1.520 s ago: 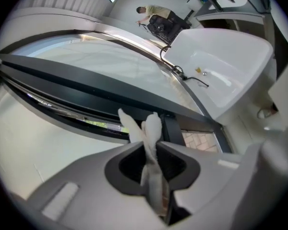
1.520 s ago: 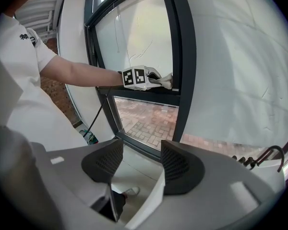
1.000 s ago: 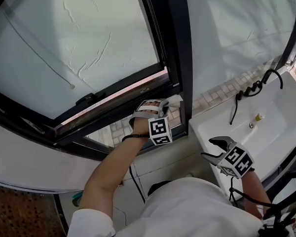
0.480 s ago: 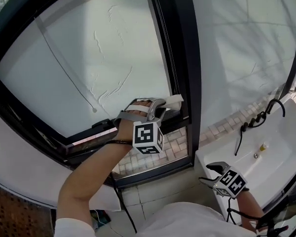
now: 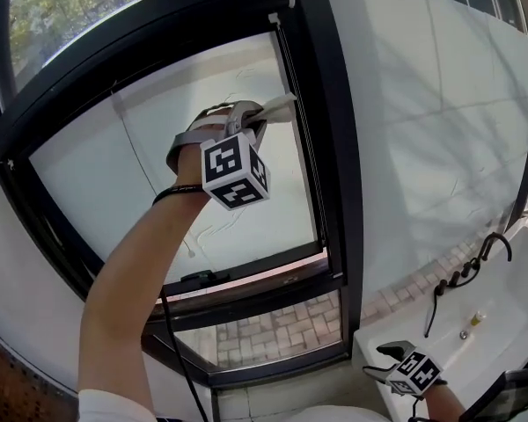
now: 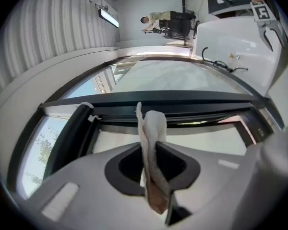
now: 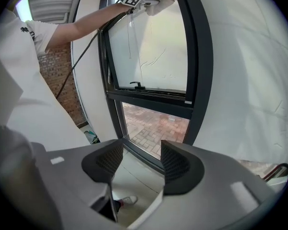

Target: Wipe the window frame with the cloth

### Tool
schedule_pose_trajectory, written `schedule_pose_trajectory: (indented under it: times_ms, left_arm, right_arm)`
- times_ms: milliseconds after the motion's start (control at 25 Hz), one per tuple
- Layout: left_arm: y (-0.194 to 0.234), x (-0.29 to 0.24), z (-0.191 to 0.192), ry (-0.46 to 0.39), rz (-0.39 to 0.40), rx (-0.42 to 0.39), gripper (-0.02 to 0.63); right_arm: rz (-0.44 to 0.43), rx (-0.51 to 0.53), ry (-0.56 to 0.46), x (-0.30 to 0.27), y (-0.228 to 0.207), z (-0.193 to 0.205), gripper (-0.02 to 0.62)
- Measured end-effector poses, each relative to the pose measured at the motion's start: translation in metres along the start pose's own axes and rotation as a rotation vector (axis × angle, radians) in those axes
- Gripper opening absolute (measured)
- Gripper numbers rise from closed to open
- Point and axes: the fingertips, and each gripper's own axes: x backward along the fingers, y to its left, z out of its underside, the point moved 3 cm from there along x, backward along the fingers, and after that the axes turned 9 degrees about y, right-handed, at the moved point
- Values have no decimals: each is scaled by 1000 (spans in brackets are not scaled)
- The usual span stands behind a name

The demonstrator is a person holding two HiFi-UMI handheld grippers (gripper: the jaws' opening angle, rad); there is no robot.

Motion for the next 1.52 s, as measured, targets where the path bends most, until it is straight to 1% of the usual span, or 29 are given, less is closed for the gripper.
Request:
schedule_pose_trajectory:
  times_ms: [80,240,360,440,680,960,1160,1240,1400,1520]
  left_arm:
    - [30,-9,0,25,-40,-7,78]
    - [85,-27,6,74,-101,12,78]
    - [115,-34,8,111,-139,30,78]
    - [127,-39,6,128,-153,38,78]
    - [136,-43,-8,140,-164,36,78]
    - [143,-25,-14,117,-195,54,78]
    - [156,-3,-27,63,-253,56,78]
    - [159,9,-28,39,-265,64,78]
    - [154,32,-25,4,-266,54,78]
    - [143,54,-19,-26,-255,18,78]
  right_arm:
    - [8,-19,-2,5,-4,7,249]
    - [35,-58,-1,17,-16,21,249]
    - [50,-85,-5,23,-20,28,249]
    - [59,-99,-13,26,-22,31,249]
    - [66,-110,-27,29,-28,35,249]
    - [57,-91,-30,25,-28,31,249]
    - [44,-72,-32,22,-27,26,249]
    - [38,-62,-26,20,-25,23,249]
    - [12,-25,-13,13,-17,13,249]
    - [-6,1,-3,4,-10,5,249]
